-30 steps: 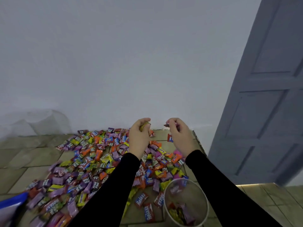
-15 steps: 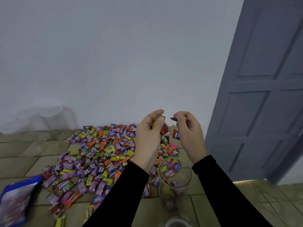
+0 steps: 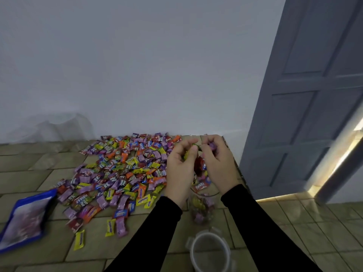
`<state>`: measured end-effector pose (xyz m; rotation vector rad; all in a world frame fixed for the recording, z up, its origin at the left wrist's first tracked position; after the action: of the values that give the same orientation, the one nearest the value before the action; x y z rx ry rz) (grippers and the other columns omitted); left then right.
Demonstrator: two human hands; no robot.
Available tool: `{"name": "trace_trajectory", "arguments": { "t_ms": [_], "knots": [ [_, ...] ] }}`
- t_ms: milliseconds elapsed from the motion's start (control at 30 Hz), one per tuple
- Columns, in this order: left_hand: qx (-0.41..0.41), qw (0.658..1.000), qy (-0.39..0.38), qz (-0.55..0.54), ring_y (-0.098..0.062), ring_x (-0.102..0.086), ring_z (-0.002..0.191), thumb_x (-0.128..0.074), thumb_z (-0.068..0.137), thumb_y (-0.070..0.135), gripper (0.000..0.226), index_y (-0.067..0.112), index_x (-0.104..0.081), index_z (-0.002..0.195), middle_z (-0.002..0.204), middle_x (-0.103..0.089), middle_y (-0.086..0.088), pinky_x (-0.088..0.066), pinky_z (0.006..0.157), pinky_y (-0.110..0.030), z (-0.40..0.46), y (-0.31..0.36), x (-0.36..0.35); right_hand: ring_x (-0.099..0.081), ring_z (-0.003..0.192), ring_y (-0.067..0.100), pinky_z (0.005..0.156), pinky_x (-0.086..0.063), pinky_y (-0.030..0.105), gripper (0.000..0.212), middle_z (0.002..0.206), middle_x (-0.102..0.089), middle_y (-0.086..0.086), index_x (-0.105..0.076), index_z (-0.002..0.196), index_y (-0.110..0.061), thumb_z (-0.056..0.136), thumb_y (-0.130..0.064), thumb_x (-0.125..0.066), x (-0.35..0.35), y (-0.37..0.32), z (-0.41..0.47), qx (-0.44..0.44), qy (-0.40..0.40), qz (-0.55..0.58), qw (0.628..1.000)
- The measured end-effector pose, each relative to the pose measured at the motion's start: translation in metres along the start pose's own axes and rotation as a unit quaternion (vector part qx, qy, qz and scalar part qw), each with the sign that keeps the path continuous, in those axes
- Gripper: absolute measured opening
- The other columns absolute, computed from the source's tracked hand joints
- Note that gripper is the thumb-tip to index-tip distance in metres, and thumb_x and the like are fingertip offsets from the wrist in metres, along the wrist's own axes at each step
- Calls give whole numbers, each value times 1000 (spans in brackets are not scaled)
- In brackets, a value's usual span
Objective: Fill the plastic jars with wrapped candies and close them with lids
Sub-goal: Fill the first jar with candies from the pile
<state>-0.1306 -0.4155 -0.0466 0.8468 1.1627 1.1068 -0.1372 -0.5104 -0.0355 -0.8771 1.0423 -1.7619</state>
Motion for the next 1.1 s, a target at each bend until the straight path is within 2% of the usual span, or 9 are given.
{"name": "trace_trajectory", "arguments": {
  "t_ms": [133, 200, 267, 367, 433, 700, 833, 1000, 1100],
  "knots": [
    [-12, 999, 16, 25, -8, -61, 65, -54, 96, 9, 14, 18, -65, 98, 82, -66, 1, -53, 59, -25, -2, -2, -1, -44, 63, 6, 58, -38, 16, 18, 73, -49, 1, -51, 80, -17, 87, 0, -51, 1, 1, -1, 5, -15, 20, 1000],
    [-17, 999, 24, 37, -13, -59, 72, -53, 96, 11, 14, 19, -64, 99, 84, -65, 2, -53, 65, -30, -2, -5, -2, -47, 65, 9, 61, -41, 23, 12, 76, -53, 2, -54, 85, -18, 85, -6, -51, 1, 6, -1, 2, -17, 22, 1000],
    [-24, 998, 30, 48, -15, -58, 76, -53, 97, 12, 14, 21, -64, 99, 88, -64, 2, -53, 72, -36, -1, -7, -3, -50, 64, 7, 61, -42, 22, 16, 76, -57, -5, -57, 90, -20, 80, -14, -47, 0, 10, -2, 4, -15, 20, 1000],
    [-27, 997, 32, 69, -20, -62, 87, -55, 95, 18, 11, 24, -64, 99, 95, -65, -1, -54, 85, -49, 1, -9, -3, -49, 60, 7, 58, -41, 24, 16, 65, -53, -8, -56, 78, -25, 74, -13, -46, -1, 12, -1, 0, -23, 35, 999],
    [-22, 997, 28, 62, -24, -61, 88, -56, 92, 26, 11, 27, -64, 99, 96, -64, -3, -52, 86, -55, 2, -11, -2, -46, 58, 11, 56, -39, 28, 13, 60, -49, -6, -54, 72, -20, 71, -9, -46, -1, 14, 0, -2, -33, 44, 999],
    [-3, 999, 34, -7, -19, -56, 83, -52, 96, 7, 15, 16, -64, 98, 91, -60, -7, -50, 73, -33, 4, -14, -1, -41, 55, 17, 52, -35, 25, 4, 52, -43, -4, -53, 64, -9, 64, -10, -49, -3, 19, -1, -10, -73, 49, 996],
    [3, 998, 38, -41, -13, -57, 78, -54, 93, 1, 14, 12, -63, 89, 83, -61, -3, -51, 63, -19, 3, -12, -1, -42, 55, 21, 53, -37, 33, 11, 55, -45, 6, -55, 67, -3, 63, -13, -53, -2, 20, -2, -6, -74, 62, 995],
    [-14, 999, 24, -40, -12, -54, 70, -56, 91, 1, 10, 6, -59, 82, 76, -58, -4, -49, 61, -22, 1, -13, 1, -50, 59, 22, 53, -44, 36, 9, 66, -52, 18, -57, 76, -11, 68, -9, -54, -2, 20, -4, -27, -57, 100, 993],
    [-33, 998, 21, -49, -13, -55, 70, -58, 86, 7, 7, 2, -60, 81, 76, -58, -8, -49, 62, -21, -1, -11, 1, -46, 55, 19, 49, -40, 28, 10, 62, -50, 14, -57, 76, -14, 67, -11, -53, 0, 20, -2, -27, -40, 108, 993]
  ]
}}
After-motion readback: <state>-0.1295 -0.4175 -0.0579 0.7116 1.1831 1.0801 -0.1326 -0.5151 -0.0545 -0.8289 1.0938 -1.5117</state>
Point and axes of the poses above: each hand's wrist, its own z-axis towards the middle knuckle, its own x-axis out of the back of the hand, y = z × x, the point moved 2 cm from there along z, towards the middle knuckle
